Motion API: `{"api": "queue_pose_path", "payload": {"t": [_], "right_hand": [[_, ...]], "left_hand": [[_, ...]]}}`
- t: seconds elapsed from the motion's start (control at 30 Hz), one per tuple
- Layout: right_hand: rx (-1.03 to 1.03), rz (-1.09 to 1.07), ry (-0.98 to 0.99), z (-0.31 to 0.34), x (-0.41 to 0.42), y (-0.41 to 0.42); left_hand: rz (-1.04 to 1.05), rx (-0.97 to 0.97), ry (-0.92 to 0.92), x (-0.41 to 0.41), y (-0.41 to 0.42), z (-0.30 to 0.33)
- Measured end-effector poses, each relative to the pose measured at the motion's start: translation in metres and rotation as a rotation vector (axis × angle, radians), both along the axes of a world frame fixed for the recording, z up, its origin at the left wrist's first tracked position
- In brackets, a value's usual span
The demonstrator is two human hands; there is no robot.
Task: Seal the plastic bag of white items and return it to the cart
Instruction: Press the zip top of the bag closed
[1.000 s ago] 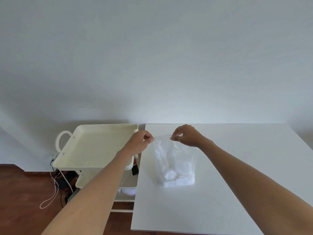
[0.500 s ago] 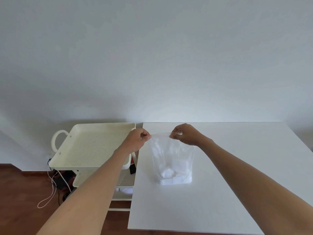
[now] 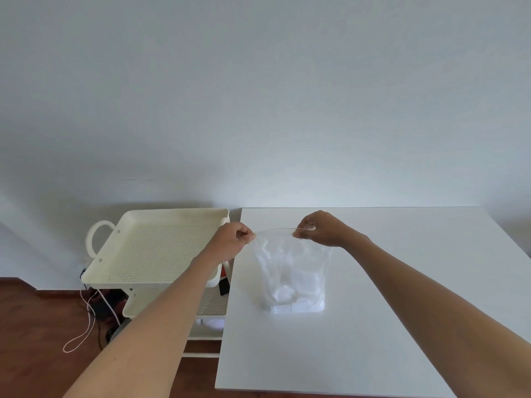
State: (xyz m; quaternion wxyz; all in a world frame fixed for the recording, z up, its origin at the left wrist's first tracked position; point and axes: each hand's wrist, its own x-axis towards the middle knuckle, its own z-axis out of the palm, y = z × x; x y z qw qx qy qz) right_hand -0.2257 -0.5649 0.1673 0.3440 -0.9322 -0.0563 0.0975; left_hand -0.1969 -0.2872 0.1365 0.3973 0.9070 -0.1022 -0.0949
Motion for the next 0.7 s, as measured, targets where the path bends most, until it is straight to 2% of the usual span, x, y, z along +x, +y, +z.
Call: {"api": "queue_pose_path", "payload": {"t": [0.53, 0.7], "right_hand": [[-0.002, -0.050, -0.038, 0.000, -0.005, -0.017], [-0.018, -0.065, -0.103, -0.002, -0.009, -0.019]], "left_hand": [[0.020, 0.018, -0.023, -0.002, 0.010, 0.006], [0.010, 0.021, -0.033, -0.003, 0.007, 0.008]]}}
